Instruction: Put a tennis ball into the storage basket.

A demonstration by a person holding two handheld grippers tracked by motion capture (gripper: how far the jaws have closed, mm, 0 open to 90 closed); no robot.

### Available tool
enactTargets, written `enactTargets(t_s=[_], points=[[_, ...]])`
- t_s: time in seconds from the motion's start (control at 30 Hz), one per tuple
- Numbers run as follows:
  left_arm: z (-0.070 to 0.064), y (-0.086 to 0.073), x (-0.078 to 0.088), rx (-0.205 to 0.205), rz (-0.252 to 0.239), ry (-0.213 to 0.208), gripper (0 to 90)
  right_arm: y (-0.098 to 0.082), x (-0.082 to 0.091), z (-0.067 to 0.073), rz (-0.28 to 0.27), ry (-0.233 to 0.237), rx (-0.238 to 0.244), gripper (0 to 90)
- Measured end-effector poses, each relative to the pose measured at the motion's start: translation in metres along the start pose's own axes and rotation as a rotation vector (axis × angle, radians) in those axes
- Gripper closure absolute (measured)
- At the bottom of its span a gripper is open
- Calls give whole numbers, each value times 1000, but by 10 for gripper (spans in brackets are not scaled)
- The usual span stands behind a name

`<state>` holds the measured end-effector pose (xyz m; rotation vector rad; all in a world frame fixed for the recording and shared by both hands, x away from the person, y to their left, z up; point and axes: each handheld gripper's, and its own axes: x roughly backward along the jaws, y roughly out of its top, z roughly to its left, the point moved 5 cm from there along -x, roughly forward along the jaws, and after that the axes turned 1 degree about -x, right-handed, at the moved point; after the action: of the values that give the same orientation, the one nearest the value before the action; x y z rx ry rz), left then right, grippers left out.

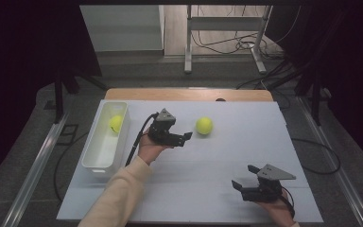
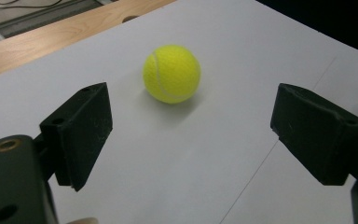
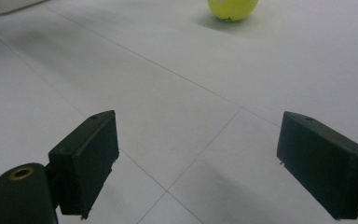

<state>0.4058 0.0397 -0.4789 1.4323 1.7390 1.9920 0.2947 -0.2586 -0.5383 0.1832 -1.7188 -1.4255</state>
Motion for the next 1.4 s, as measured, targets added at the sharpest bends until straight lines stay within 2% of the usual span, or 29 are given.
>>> enactTargets(t_s=[0.6,1.4], points=[[1,5,-22,-12,25,16,137,0,0,0,1,2,-1,133],[3,11,-46,-1,48,4,135,-1,0,-1,1,3,-5,132]])
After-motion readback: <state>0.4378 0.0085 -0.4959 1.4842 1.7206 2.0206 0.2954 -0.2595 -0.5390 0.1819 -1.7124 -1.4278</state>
